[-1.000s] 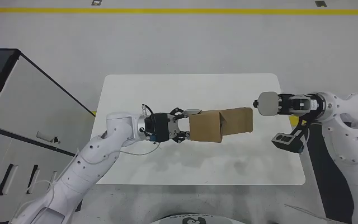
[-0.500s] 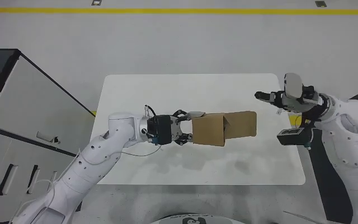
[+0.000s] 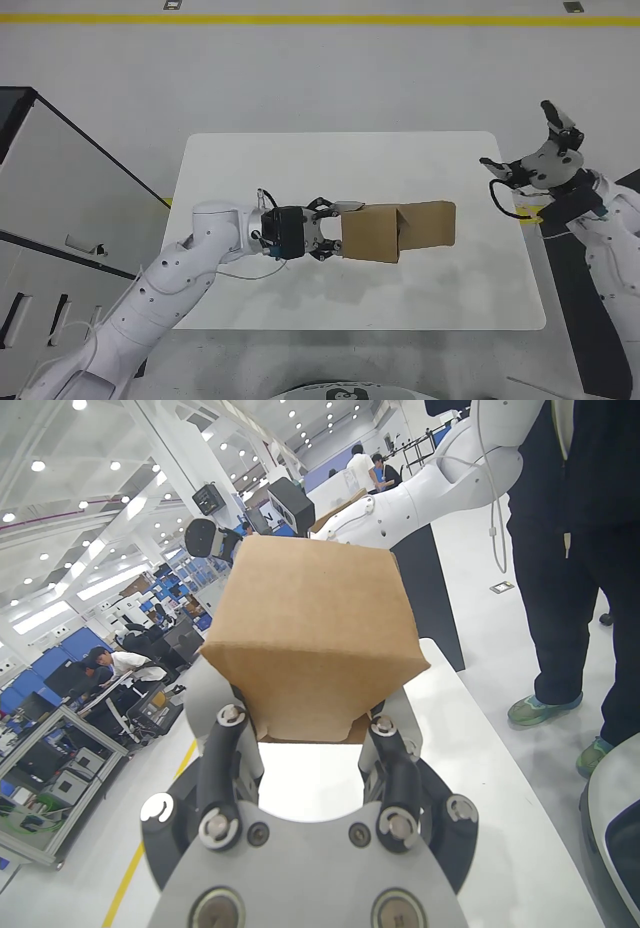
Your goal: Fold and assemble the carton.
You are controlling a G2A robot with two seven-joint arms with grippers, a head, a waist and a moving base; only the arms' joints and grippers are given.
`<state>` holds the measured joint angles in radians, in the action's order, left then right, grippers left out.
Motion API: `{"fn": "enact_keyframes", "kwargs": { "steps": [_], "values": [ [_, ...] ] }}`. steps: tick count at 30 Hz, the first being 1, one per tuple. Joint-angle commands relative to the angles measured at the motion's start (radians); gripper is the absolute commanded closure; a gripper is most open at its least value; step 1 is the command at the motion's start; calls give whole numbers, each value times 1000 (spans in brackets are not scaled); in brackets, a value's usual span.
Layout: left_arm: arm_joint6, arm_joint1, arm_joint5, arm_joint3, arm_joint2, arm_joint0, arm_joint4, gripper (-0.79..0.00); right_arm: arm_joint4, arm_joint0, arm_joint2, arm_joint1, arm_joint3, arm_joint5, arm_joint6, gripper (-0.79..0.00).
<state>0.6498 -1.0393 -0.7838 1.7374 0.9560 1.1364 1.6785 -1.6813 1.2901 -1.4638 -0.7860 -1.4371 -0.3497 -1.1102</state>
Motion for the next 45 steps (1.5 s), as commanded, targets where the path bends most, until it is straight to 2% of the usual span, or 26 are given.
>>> {"fn": "enact_keyframes", "kwargs": {
  "steps": [1, 6, 7, 8, 13, 19, 30, 34, 37, 40, 43, 45],
  "values": [
    [-16, 0, 8, 1, 6, 5, -13, 0, 124, -3, 8, 0, 38, -207, 84, -785],
    [-11, 5, -7, 6, 27, 12, -34, 0, 287, -42, 14, 7, 130, -590, 277, -785],
    [-11, 6, -9, 7, 29, 13, -34, 0, 298, -63, 11, 10, 127, -648, 313, -785],
    [-11, 6, -10, 9, 31, 15, -34, 0, 325, -70, 16, 11, 146, -663, 340, -785],
    [-15, 8, -10, 14, 36, 21, -39, 0, 498, -92, 129, 37, 120, -663, 466, -785],
    [-20, 11, -16, 14, 42, 26, -38, 0, 713, -119, 265, 100, 81, -663, 618, -785],
    [-26, 12, -22, 15, 42, 25, -30, 0, 713, -118, 265, 100, 78, -661, 621, -785],
    [-26, 12, -22, 15, 42, 25, -30, 0, 841, -99, 285, 106, 46, -663, 658, -785],
    [-26, 12, -22, 15, 42, 25, -30, 0, 1004, -111, 318, 126, 22, -663, 765, -785],
    [-26, 12, -22, 15, 42, 25, -30, 0, 1212, -145, 362, 153, 0, -663, 937, -785],
    [-26, 12, -22, 15, 42, 25, -30, 0, 1465, -193, 404, 182, -27, -663, 1164, -785],
    [-26, 12, -22, 15, 42, 25, -30, 0, 1631, -233, 420, 201, -33, -663, 1357, -785]
  ]
}}
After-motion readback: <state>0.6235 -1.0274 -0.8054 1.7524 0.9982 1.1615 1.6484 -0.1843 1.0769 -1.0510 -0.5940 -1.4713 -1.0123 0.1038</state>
